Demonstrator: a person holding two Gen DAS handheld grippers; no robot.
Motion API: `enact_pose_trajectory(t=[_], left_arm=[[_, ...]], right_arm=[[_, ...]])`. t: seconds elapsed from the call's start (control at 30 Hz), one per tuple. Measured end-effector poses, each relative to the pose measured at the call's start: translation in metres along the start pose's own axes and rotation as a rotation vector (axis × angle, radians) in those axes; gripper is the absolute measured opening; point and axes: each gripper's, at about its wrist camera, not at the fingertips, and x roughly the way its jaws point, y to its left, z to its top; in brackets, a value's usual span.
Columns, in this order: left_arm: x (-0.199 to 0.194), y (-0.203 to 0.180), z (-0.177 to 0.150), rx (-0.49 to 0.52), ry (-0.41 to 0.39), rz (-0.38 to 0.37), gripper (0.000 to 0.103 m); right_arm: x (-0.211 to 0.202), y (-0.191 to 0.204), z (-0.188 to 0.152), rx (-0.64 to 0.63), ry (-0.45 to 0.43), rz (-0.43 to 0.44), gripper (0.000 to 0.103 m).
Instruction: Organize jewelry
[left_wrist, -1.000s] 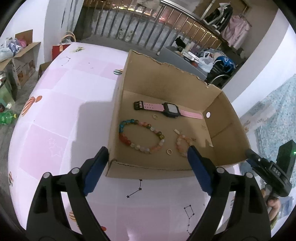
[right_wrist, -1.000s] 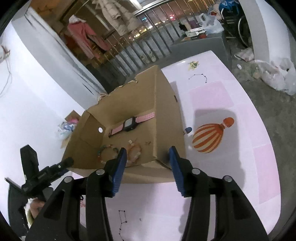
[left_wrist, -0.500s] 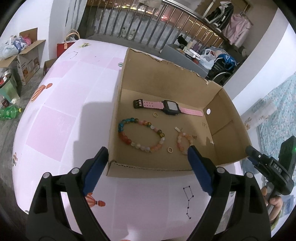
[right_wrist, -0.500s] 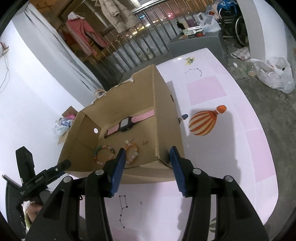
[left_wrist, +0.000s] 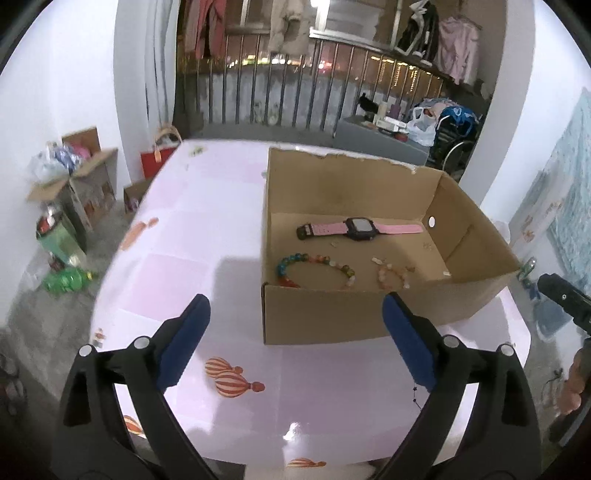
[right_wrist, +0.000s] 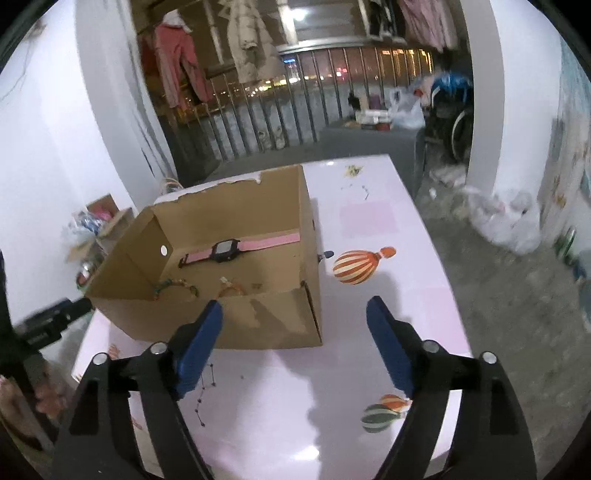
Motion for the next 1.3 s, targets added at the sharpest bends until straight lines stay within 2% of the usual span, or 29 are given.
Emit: enact_pose_trajectory(t=[0.13, 0.3, 0.47, 0.73, 0.9, 1.13, 1.3], left_arm=[[-0.015, -0.004, 0.000, 0.007, -0.039, 0.044, 0.092], [-0.029, -0.008, 0.006, -0.008, -0.070, 0.095, 0.094], [-0.039, -0.019, 0.018, 0.045, -0.043, 0.126, 0.094], [-0.034, -0.035, 0.037, 0.123, 0.093, 0.118, 0.094], [-0.040, -0.037, 0.047, 0.108, 0.043, 0.159, 0.094], [-0.041, -0.032, 0.044, 0.056, 0.002, 0.160, 0.094], [-0.034, -0.032, 0.039, 0.044, 0.021, 0.141, 0.094]], right_arm=[[-0.012, 0.010, 0.002, -0.017, -0.025, -0.031, 0.085], [-0.026, 0.022, 0.009, -0.032, -0.062, -0.054, 0.095], [-0.029, 0.028, 0.019, -0.031, -0.043, -0.094, 0.096], [-0.026, 0.038, 0.040, 0.015, 0.059, -0.134, 0.096], [-0.028, 0.043, 0.050, 0.016, 0.053, -0.146, 0.097], [-0.021, 0.048, 0.042, 0.034, 0.051, -0.178, 0.097], [-0.018, 0.054, 0.034, 0.013, 0.049, -0.206, 0.097]])
